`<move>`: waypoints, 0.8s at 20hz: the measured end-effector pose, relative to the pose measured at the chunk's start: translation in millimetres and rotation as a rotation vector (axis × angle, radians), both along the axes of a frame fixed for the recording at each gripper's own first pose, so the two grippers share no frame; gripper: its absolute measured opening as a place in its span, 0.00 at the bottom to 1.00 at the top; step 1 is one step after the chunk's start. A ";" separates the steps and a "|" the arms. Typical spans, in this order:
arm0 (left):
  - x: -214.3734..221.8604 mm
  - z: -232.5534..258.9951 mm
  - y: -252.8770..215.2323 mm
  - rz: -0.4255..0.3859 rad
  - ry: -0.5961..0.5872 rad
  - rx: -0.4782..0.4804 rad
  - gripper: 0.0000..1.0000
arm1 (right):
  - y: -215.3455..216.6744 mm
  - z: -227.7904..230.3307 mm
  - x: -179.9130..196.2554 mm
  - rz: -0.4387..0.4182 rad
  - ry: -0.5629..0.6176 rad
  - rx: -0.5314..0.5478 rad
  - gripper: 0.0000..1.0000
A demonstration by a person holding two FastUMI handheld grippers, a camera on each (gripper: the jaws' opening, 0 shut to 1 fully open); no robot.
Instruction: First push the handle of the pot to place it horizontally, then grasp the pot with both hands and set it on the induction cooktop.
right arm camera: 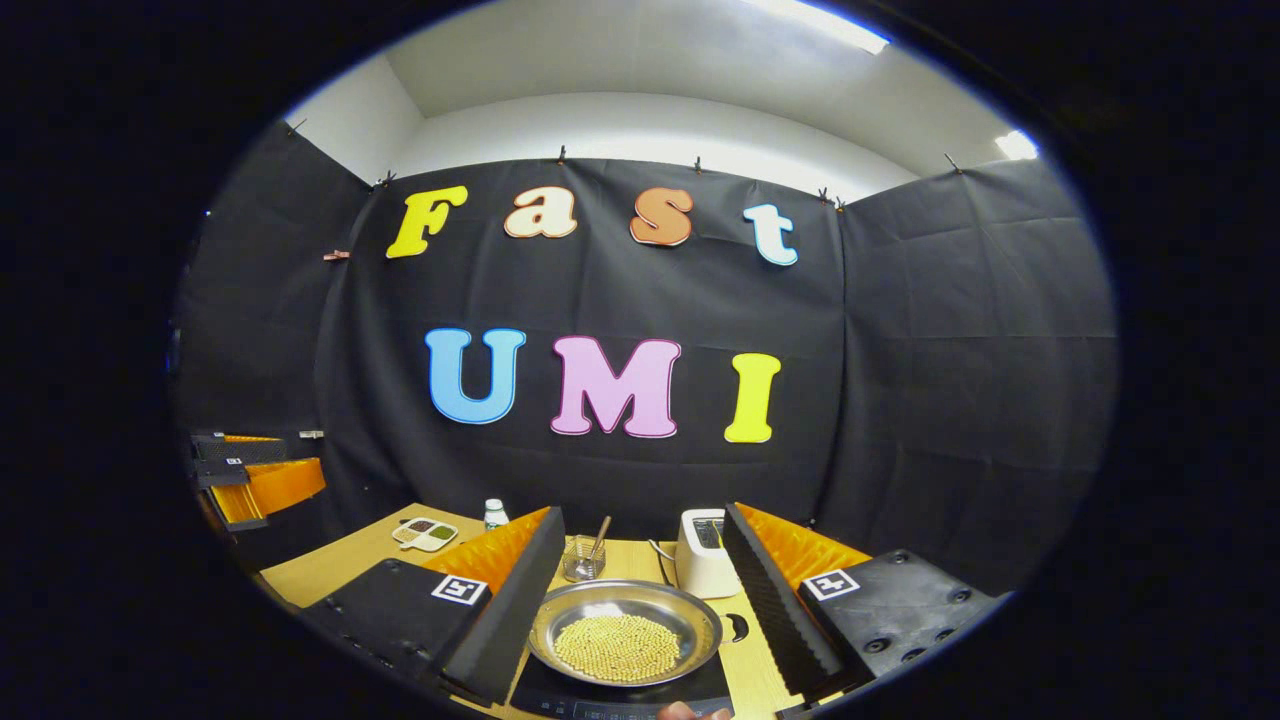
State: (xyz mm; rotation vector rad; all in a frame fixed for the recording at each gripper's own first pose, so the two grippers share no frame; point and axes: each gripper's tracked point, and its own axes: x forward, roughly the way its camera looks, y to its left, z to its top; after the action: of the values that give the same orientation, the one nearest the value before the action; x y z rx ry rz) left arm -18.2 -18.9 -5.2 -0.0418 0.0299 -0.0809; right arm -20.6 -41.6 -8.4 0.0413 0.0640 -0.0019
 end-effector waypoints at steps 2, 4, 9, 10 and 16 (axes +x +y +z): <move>-0.5 -0.7 -1.7 -0.004 -0.002 0.000 0.95 | 2.9 -2.7 -0.5 0.006 0.007 -0.008 0.99; -1.4 -0.6 -1.9 -0.005 0.003 -0.004 0.95 | 3.3 -4.3 -1.7 0.003 0.017 -0.006 0.99; 0.1 -5.8 2.3 0.002 0.018 -0.017 0.95 | -3.5 -9.9 -2.7 -0.010 0.023 -0.026 0.99; -0.5 -6.5 3.2 0.005 0.023 -0.019 0.95 | -3.3 -13.1 -1.4 -0.008 0.031 -0.026 0.99; 0.4 -16.1 6.6 0.022 0.057 -0.033 0.95 | -11.6 -17.6 5.8 -0.015 0.044 -0.025 0.99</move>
State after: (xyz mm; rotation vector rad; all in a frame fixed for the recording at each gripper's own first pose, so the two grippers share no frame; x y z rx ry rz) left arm -17.8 -12.3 -21.4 -0.0773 0.0852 -0.0580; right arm -14.9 -53.3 -26.0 0.0165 0.1072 -0.0185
